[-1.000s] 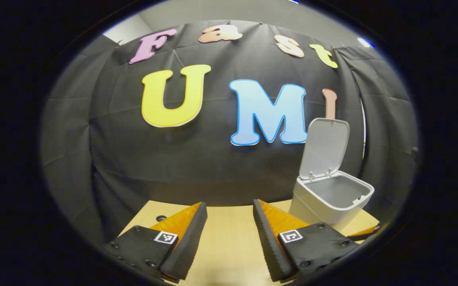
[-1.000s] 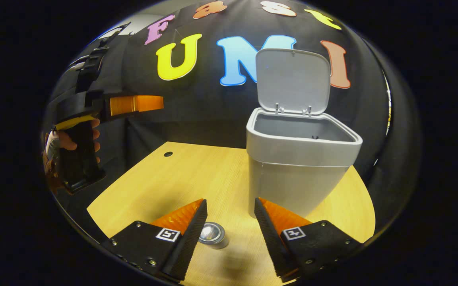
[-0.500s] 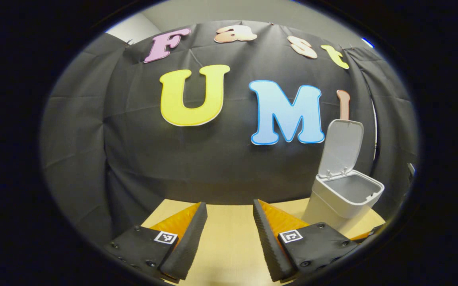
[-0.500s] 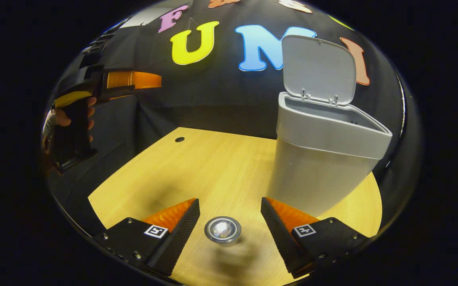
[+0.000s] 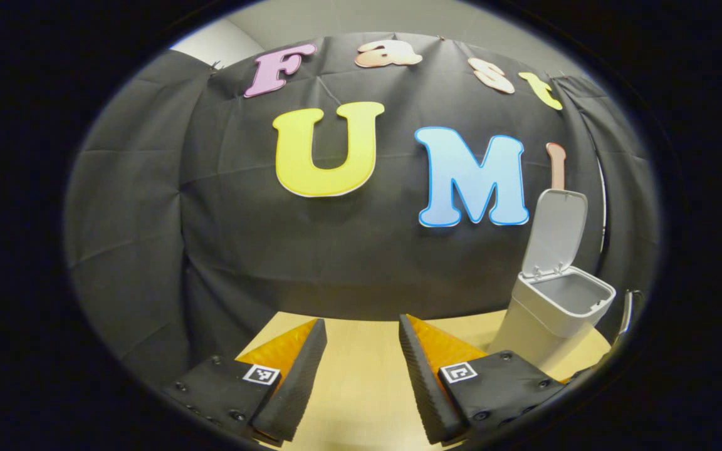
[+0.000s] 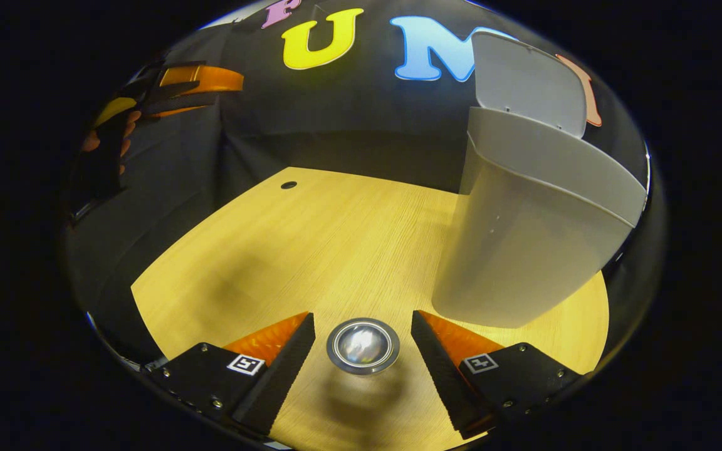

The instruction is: Press the lid of the desktop garbage bin to open it, pick up the crumpled paper on the desktop and throw it into the bin, then pick up the pop can on the desktop and drop it into the bin, and finally close the garbage bin lid.

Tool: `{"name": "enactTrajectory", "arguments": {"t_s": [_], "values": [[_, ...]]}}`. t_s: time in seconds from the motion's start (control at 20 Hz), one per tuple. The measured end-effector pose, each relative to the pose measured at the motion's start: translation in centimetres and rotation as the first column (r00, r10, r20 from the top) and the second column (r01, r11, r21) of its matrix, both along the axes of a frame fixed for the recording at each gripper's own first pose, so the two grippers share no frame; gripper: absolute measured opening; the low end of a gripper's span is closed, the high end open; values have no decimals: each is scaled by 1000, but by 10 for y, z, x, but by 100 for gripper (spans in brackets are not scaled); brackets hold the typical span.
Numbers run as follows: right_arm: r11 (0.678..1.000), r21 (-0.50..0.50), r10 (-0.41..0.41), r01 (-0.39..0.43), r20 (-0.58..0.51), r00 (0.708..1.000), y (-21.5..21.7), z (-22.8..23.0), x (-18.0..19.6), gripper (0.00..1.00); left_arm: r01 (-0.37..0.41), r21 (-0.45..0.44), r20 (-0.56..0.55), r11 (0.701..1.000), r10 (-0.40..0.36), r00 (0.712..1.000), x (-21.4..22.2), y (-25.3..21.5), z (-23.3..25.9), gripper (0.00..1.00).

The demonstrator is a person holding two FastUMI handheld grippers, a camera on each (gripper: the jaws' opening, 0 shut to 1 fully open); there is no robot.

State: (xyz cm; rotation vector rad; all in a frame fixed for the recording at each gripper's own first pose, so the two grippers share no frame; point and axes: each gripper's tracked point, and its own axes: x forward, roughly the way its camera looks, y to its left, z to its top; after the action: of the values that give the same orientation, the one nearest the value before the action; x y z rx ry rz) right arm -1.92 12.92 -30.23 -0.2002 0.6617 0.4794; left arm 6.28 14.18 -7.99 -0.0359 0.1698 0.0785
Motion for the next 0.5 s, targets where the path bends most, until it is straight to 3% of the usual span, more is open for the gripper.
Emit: {"name": "enactTrajectory", "arguments": {"t_s": [0.25,0.5], "values": [[1000,-14,12,-12,-39,999,4,-15,0,99,-13,-2,-5,1000,13,1000,-2,9,-1,79],[999,-49,5,-9,-82,997,2,-32,0,90,-10,-7,-10,1000,10,1000,-1,8,-4,77]]}}
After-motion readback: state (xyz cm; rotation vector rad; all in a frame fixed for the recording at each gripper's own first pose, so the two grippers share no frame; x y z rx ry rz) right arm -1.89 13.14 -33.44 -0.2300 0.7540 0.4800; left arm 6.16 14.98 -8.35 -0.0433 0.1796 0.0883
